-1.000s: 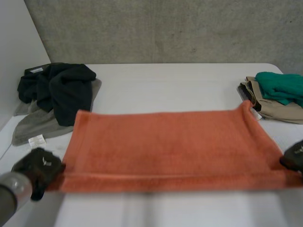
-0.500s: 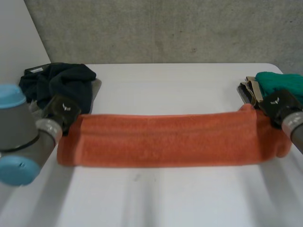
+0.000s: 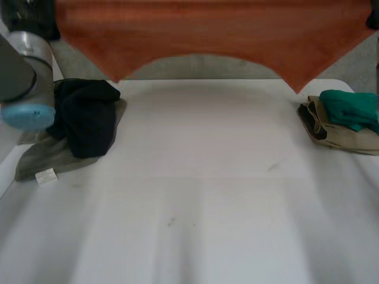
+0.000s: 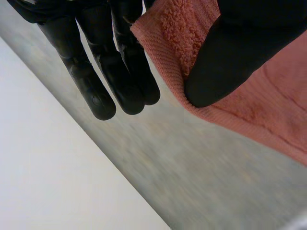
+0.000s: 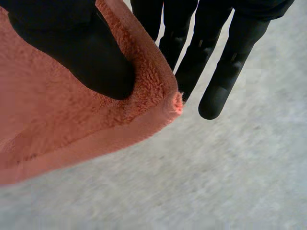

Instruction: Fold the laundry.

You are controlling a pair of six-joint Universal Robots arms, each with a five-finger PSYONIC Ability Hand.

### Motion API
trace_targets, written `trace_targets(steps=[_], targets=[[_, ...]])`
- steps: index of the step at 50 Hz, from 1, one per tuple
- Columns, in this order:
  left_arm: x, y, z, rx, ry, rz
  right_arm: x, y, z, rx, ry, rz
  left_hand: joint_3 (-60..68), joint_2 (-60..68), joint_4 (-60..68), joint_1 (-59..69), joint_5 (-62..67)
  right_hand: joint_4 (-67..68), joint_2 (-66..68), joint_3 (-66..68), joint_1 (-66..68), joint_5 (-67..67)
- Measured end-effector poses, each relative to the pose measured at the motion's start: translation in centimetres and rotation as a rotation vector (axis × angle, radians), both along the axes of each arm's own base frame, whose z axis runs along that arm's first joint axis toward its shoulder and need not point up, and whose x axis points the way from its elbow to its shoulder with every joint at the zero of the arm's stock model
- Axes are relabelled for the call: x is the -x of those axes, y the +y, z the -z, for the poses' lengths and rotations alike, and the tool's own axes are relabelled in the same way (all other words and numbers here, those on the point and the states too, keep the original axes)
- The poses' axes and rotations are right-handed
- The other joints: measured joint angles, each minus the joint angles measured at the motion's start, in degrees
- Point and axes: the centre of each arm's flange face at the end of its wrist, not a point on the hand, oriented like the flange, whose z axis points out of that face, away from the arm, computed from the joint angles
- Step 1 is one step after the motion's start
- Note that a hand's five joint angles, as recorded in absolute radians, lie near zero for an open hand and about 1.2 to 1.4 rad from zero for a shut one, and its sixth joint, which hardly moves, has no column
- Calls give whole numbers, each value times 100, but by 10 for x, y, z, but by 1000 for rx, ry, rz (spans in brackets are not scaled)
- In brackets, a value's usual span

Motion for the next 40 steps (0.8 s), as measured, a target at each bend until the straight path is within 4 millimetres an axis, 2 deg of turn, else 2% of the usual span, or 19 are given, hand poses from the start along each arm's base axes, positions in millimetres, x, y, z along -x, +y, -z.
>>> trace_targets(steps=[1, 2, 7, 8, 12, 16, 18, 19, 21, 25, 28, 31, 35, 40], targets=[[0, 1, 10, -34, -9, 1, 0, 0, 3, -13, 3, -3, 0, 0, 0, 0, 0, 0, 0, 0, 0, 0], [-1, 3, 22, -73, -20, 2, -2, 0, 16, -62, 16, -14, 0, 0, 0, 0, 0, 0, 0, 0, 0, 0], [-2, 16, 64, -210, -61, 8, -5, 4, 53, -195, 51, -46, 0, 0, 0, 0, 0, 0, 0, 0, 0, 0], [-3, 22, 77, -253, -74, 11, -6, 7, 68, -250, 63, -58, 0, 0, 0, 0, 0, 0, 0, 0, 0, 0], [-6, 41, 105, -354, -106, 24, -5, 18, 102, -384, 87, -74, 0, 0, 0, 0, 0, 0, 0, 0, 0, 0], [-10, 66, 128, -454, -143, 42, -2, 37, 135, -549, 114, -82, 0, 0, 0, 0, 0, 0, 0, 0, 0, 0], [-15, 87, 140, -524, -178, 50, 0, 53, 153, -662, 142, -86, 0, 0, 0, 0, 0, 0, 0, 0, 0, 0], [-16, 92, 142, -540, -187, 51, 0, 56, 155, -680, 148, -86, 0, 0, 0, 0, 0, 0, 0, 0, 0, 0], [-23, 117, 150, -615, -238, 52, 5, 78, 165, -797, 203, -84, 0, 0, 0, 0, 0, 0, 0, 0, 0, 0], [-38, 157, 158, -731, -342, 46, 20, 113, 167, -944, 309, -65, 0, 1, 0, 0, 0, 0, 0, 0, 0, 0], [-54, 193, 160, -830, -456, 38, 39, 144, 161, -1049, 419, -34, 0, 1, 0, 0, 0, 0, 0, 0, 0, 0], [-66, 217, 160, -895, -531, 42, 52, 165, 153, -1101, 497, -12, 1, 1, 0, 0, 0, 1, 0, 0, 0, 0], [-75, 235, 158, -947, -570, 68, 63, 182, 145, -1129, 563, 5, 1, 1, 1, 0, 0, 0, 0, 0, 0, 0], [-77, 234, 153, -932, -557, 102, 65, 185, 140, -1110, 579, 11, 0, 1, 1, 0, 0, 0, 0, 0, 0, 0]])
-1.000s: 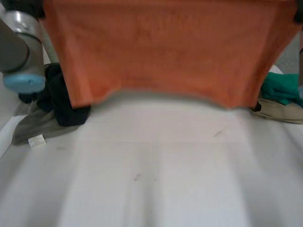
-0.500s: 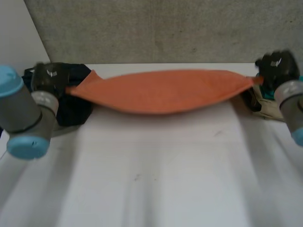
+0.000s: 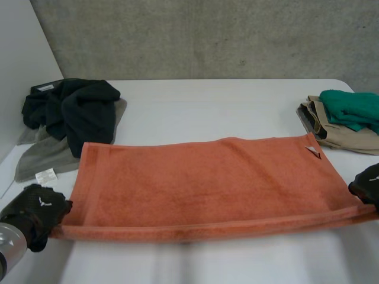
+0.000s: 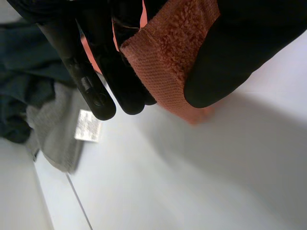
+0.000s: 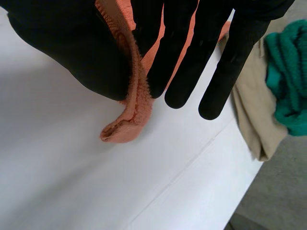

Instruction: Fold the laundry.

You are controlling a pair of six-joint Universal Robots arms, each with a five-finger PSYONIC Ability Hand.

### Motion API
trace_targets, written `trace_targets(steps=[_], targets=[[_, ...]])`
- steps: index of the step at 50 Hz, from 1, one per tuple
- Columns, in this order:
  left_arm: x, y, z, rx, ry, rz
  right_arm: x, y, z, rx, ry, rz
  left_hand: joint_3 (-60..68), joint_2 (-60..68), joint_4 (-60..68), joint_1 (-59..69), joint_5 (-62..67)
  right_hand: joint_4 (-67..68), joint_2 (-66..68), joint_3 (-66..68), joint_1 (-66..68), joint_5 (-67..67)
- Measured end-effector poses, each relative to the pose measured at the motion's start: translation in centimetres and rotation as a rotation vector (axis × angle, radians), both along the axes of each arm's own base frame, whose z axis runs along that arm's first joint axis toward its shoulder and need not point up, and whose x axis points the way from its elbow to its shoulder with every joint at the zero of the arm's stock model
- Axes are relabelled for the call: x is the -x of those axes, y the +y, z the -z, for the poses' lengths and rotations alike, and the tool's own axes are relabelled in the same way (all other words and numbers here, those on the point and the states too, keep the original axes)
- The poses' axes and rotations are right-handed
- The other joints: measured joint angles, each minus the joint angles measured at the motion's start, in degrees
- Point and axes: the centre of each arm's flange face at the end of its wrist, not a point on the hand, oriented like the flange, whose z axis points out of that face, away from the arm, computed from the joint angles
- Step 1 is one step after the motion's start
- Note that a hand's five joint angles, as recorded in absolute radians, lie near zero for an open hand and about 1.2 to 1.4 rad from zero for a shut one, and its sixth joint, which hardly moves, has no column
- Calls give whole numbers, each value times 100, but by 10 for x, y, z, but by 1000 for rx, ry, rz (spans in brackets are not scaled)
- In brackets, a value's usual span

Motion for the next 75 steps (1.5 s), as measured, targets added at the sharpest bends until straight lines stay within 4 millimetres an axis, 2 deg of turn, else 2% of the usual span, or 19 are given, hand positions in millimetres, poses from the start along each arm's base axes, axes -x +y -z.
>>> trace_targets(steps=[9, 11, 18, 28, 29, 31, 32, 34, 37, 42, 46, 49, 52, 54, 55, 57, 62, 66, 75], targets=[[12, -53, -2, 154, 58, 45, -10, -40, 7, 173, -104, 4, 0, 0, 0, 0, 0, 1, 0, 0, 0, 0], [20, -78, 4, 203, 83, 45, -23, -59, 15, 231, -143, -19, 0, 0, 0, 0, 0, 1, 0, 0, 0, 0], [34, -139, 27, 271, 99, -65, -64, -113, 35, 398, -190, -72, 0, 1, 0, 0, 0, 0, 0, 0, 0, 0], [57, -192, 27, 375, 107, -110, -87, -173, 51, 524, -185, -71, 0, 1, 0, 0, 0, 1, 0, 0, 0, 0], [61, -196, 25, 388, 113, -105, -88, -178, 53, 534, -185, -69, -97, -96, -103, -87, -80, -433, -414, -424, -328, -350], [67, -202, 24, 405, 122, -95, -91, -185, 55, 546, -183, -67, -1669, -1694, -1710, -1805, -1610, -1843, -1984, -1837, -1834, -1863], [69, -204, 24, 409, 124, -91, -91, -187, 56, 548, -183, -67, -1669, -1694, -1710, -1805, -1610, -2300, -2347, -2297, -2195, -2342], [80, -209, 24, 423, 136, -70, -98, -194, 61, 564, -184, -66, -4517, -4565, -4526, -4716, -4345, -4708, -4779, -4671, -4607, -4831], [93, -210, 24, 428, 147, -45, -105, -197, 59, 587, -192, -65, -5613, -5631, -5717, -5452, -5432, -5617, -5569, -5604, -5261, -5645], [107, -203, 14, 439, 175, -15, -110, -192, 33, 637, -241, -49, -5644, -5668, -5746, -5452, -5436, -5671, -5578, -5643, -5262, -5649], [109, -189, -14, 462, 235, -12, -105, -173, -7, 662, -328, -25, -5644, -5668, -5746, -5452, -5436, -5671, -5578, -5643, -5261, -5649], [105, -177, -31, 472, 286, -21, -97, -156, -25, 635, -375, -21, -5644, -5668, -5746, -5452, -5436, -5671, -5578, -5643, -5262, -5649], [100, -165, -43, 471, 333, -31, -85, -143, -31, 572, -395, -14, -5644, -5668, -5746, -5452, -5436, -5671, -5578, -5643, -5261, -5649], [96, -155, -49, 461, 372, -35, -78, -137, -31, 534, -398, -8, -5644, -5668, -5746, -5452, -5436, -5671, -5578, -5643, -5262, -5649], [94, -150, -50, 453, 390, -35, -63, -127, -26, 441, -401, 11, -5644, -5668, -5746, -5452, -5436, -5671, -5577, -5643, -5261, -5649], [93, -142, -50, 435, 417, -30, -50, -118, -19, 354, -402, 33, -5644, -5668, -5746, -5452, -5436, -5615, -5508, -5587, -5200, -5595], [92, -123, -38, 362, 464, 3, -21, -100, 8, 148, -415, 92, -5644, -5668, -5746, -5452, -5436, -4103, -4081, -4072, -3754, -4081], [92, -117, -28, 327, 471, 19, -9, -97, 24, 109, -439, 90, -5644, -5668, -5746, -5452, -5436, -3891, -3878, -3880, -3606, -3887], [93, -117, -20, 322, 470, 24, -4, -105, 51, 168, -473, 27, -5644, -5668, -5746, -5452, -5436, -3879, -3877, -3857, -3606, -3845]])
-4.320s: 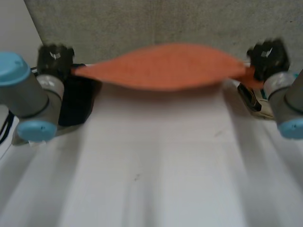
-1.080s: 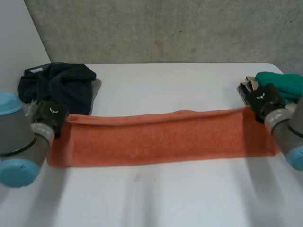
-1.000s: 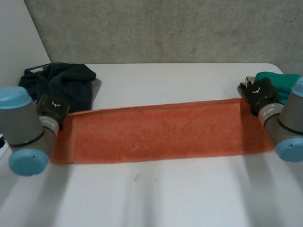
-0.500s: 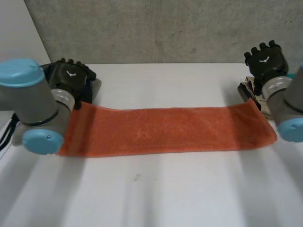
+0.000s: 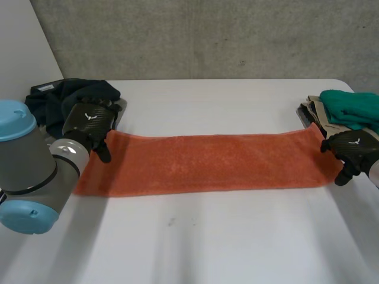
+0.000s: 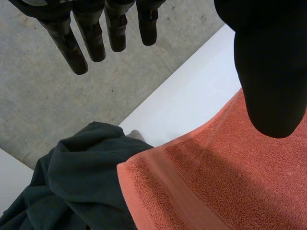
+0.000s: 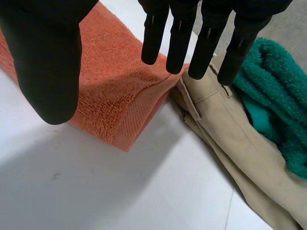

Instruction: Fold the laundry.

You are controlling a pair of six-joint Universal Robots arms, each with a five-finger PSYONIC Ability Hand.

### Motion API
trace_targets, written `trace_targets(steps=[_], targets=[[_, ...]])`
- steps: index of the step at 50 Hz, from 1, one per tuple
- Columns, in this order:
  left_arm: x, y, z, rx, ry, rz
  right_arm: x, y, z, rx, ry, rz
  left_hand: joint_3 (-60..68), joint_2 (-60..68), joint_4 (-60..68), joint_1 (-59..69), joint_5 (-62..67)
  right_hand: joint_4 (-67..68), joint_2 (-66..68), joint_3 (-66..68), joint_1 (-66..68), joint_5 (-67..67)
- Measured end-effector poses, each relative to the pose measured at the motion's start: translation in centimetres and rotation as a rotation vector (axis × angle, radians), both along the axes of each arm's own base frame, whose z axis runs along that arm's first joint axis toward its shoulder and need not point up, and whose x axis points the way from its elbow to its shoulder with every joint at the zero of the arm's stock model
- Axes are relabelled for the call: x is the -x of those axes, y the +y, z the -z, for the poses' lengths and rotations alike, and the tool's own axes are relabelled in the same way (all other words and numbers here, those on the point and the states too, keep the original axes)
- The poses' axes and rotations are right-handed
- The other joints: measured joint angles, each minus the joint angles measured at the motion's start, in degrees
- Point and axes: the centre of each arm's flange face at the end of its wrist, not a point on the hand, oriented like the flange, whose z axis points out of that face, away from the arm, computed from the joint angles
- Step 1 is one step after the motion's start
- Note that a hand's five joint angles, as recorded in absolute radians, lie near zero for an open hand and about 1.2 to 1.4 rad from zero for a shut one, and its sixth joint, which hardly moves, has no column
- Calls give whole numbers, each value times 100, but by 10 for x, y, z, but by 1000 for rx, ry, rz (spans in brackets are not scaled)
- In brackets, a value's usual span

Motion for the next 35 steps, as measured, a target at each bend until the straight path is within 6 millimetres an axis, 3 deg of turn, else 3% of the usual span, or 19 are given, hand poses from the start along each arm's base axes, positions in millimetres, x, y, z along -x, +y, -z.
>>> trace_targets(steps=[8, 10, 13, 21, 26, 29, 35], targets=[[-1, 0, 4, 4, 0, -3, -2, -11, 24, 12, 12, -11, 0, 0, 0, 0, 0, 166, 213, 200, 210, 154], [-1, 0, 4, 4, 0, -3, -2, -13, 29, 15, 23, -15, 0, 0, 0, 0, 0, 1018, 1077, 1043, 1052, 972], [-1, 1, 6, 5, 0, -4, -1, -16, 33, 26, 42, -16, 0, 0, 0, 0, 0, 3328, 3515, 3400, 3311, 3232], [-1, 2, 6, 10, 2, -1, 16, -24, 30, 70, 96, 69, 0, 0, 0, 0, 0, 3845, 3792, 3806, 3394, 3568], [-1, 3, 2, 22, 5, -4, 51, -30, 15, 98, 138, 181, 0, 0, 0, 0, 0, 3850, 3792, 3806, 3394, 3568], [-2, 6, -2, 30, 7, -4, 83, -33, -1, 123, 197, 257, 0, 0, 0, 0, 0, 3850, 3792, 3806, 3394, 3570], [-4, 11, -7, 39, 11, -2, 115, -40, -25, 168, 323, 358, 0, 0, 0, 0, 0, 3851, 3792, 3812, 3394, 3596]])
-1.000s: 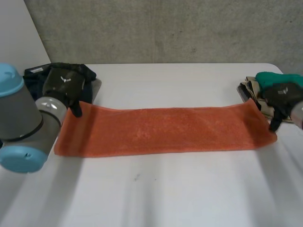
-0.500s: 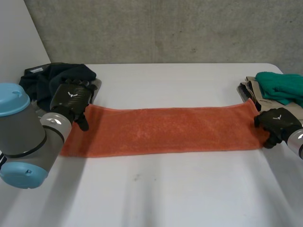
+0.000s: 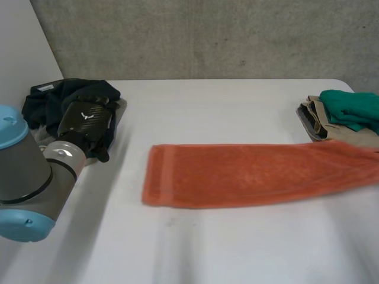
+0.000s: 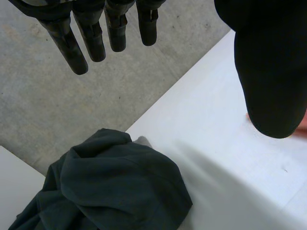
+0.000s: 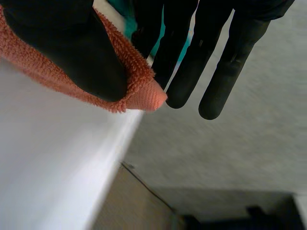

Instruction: Fold the laundry.

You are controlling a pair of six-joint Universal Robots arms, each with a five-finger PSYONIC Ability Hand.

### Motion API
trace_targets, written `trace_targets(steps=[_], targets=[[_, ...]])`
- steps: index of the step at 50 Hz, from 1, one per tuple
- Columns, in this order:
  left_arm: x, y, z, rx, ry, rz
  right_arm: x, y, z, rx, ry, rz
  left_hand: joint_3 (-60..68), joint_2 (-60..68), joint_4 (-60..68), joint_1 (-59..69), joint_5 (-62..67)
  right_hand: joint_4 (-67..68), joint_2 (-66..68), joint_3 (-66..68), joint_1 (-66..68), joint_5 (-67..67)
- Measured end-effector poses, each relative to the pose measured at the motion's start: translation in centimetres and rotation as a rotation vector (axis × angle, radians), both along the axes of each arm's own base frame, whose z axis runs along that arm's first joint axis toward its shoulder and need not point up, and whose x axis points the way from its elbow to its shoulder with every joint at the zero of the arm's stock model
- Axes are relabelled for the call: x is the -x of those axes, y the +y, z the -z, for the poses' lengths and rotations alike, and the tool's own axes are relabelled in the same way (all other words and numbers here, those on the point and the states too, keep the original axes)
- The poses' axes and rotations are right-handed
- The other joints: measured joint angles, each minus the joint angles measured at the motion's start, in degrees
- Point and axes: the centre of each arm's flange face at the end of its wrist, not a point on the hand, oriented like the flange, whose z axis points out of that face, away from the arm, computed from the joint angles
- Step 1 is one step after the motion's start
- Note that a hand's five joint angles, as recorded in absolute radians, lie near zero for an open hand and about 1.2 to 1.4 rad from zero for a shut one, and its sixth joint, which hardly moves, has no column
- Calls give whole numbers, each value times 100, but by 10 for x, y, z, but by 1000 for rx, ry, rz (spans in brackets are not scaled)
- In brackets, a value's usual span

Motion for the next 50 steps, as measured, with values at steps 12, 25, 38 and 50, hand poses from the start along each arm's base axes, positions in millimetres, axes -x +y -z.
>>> trace_targets(steps=[12, 25, 38, 50], targets=[[-3, 4, -13, 33, 12, -5, -142, 5, -54, 208, 89, -299, 0, 0, 0, 0, 0, 10, 0, 14, -1, 65], [3, 13, -17, 42, 17, 19, -365, 155, -3, 245, -7, -1104, 0, 0, 0, 0, 0, 11, 0, 18, 0, 89], [20, 23, -19, 52, 22, 74, -366, 179, 23, 62, -154, -1027, 0, 0, 0, 0, 0, -5638, -5504, -5609, -5052, -5400], [64, 42, -15, 61, 27, 209, -282, 149, -6, -91, -479, -637, 0, 0, 0, 0, 0, -5647, -5504, -5611, -5052, -5400]])
